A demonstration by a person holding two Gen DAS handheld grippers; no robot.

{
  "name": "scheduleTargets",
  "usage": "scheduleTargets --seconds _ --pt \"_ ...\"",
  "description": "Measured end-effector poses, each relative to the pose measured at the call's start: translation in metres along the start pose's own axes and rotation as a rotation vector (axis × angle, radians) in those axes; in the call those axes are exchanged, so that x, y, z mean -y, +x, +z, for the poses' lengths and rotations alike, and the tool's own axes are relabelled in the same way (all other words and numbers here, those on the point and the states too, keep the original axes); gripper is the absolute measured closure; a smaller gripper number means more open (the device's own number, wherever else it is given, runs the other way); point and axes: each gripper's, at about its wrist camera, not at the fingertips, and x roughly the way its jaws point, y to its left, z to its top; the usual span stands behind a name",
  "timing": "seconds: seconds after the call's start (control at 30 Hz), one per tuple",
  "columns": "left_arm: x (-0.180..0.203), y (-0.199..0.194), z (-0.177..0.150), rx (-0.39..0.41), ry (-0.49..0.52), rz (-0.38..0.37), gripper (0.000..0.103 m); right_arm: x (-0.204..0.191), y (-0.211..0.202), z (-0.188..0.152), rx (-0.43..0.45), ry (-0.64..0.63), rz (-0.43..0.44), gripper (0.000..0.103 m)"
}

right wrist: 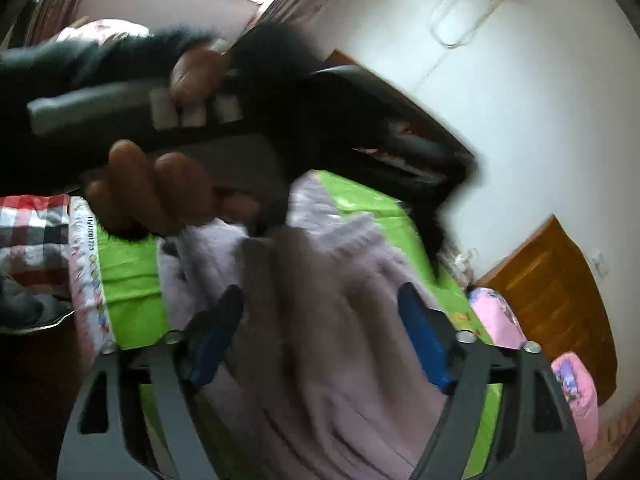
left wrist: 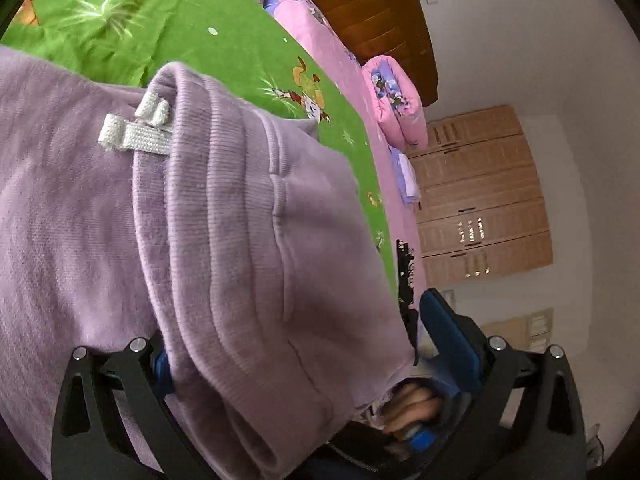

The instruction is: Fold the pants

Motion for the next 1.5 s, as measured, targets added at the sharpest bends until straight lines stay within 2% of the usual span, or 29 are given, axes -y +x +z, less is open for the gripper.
scheduleTargets --seconds 0.17,0.23,0.3,0.33,0.43,0.47,0.53,0.57,0.6,0.67,0.7,0.77,0.87,0.93,1.03,1.1,1.17,1.2,1.23,1.27,1.3,1.33,1.5 --pt "0.009 0.011 -0.004 -0.003 0.042 0.061 0.002 0.09 -0.05 -0.065 -0.047 0.447 -0.022 0.016" --pt "0.014 0.015 -0.007 -0.003 0.057 0.091 0.002 0.107 -0.06 -0.101 -0.113 0.601 -0.017 0.016" --pt "0.014 0.019 -0.006 -0.001 0.067 0.11 0.003 0.107 -0.06 -0.121 -0.167 0.682 -0.003 0.016" --pt "0.013 0.02 -0.004 -0.001 0.071 0.116 0.003 0.101 -0.058 -0.133 -0.194 0.699 -0.008 0.016" --pt "0.015 0.025 -0.002 0.002 0.073 0.138 0.004 0.085 -0.05 -0.14 -0.233 0.698 -0.023 0.016" --pt "0.014 0.029 0.005 0.006 0.074 0.152 0.01 0.081 -0.047 -0.141 -0.239 0.698 -0.024 0.016" --pt "0.014 0.039 0.008 0.031 0.07 0.197 0.037 0.073 -0.033 -0.141 -0.253 0.682 -0.031 0.016" --pt "0.012 0.04 0.007 0.039 0.062 0.224 0.066 0.07 -0.025 -0.141 -0.253 0.677 -0.04 0.016" --pt "0.012 0.039 0.006 0.047 0.06 0.224 0.078 0.069 -0.022 -0.141 -0.257 0.683 -0.049 0.016" --pt "0.044 0.033 0.002 0.088 0.135 0.271 0.082 0.071 -0.011 -0.137 -0.263 0.697 -0.077 0.016" --pt "0.064 0.029 0.001 0.101 0.184 0.271 0.082 0.07 -0.009 -0.136 -0.267 0.694 -0.099 0.016" --pt "0.116 0.016 0.009 0.131 0.278 0.219 0.083 0.068 -0.005 -0.131 -0.28 0.67 -0.12 0.016" --pt "0.174 -0.011 0.019 0.18 0.392 0.183 0.083 0.06 0.002 -0.128 -0.314 0.627 -0.156 0.016" --pt "0.188 -0.036 0.019 0.232 0.432 0.176 0.083 0.06 0.002 -0.128 -0.328 0.618 -0.16 0.015" --pt "0.154 -0.067 0.011 0.283 0.374 0.173 0.083 0.057 -0.002 -0.126 -0.311 0.609 -0.161 0.015" --pt "0.091 -0.086 -0.002 0.315 0.254 0.205 0.083 0.052 -0.002 -0.123 -0.318 0.574 -0.169 0.015" --pt "0.005 -0.095 -0.017 0.341 0.051 0.21 0.083 0.049 -0.001 -0.125 -0.32 0.565 -0.14 0.014" --pt "-0.028 -0.094 -0.027 0.345 -0.02 0.215 0.083 0.048 0.001 -0.126 -0.321 0.56 -0.123 0.014" --pt "-0.057 -0.09 -0.036 0.342 -0.081 0.208 0.083 0.045 0.002 -0.126 -0.321 0.549 -0.117 0.014" --pt "-0.079 -0.087 -0.047 0.382 -0.112 0.108 0.083 0.045 0.003 -0.125 -0.322 0.544 -0.121 0.014" --pt "-0.083 -0.088 -0.053 0.417 -0.111 0.061 0.083 0.046 0.004 -0.125 -0.325 0.542 -0.12 0.013" --pt "-0.079 -0.088 -0.053 0.428 -0.1 0.073 0.083 0.048 0.004 -0.124 -0.332 0.544 -0.115 0.013" --pt "-0.012 -0.096 -0.045 0.454 0.054 0.159 0.084 0.049 -0.003 -0.116 -0.334 0.53 -0.133 0.013"
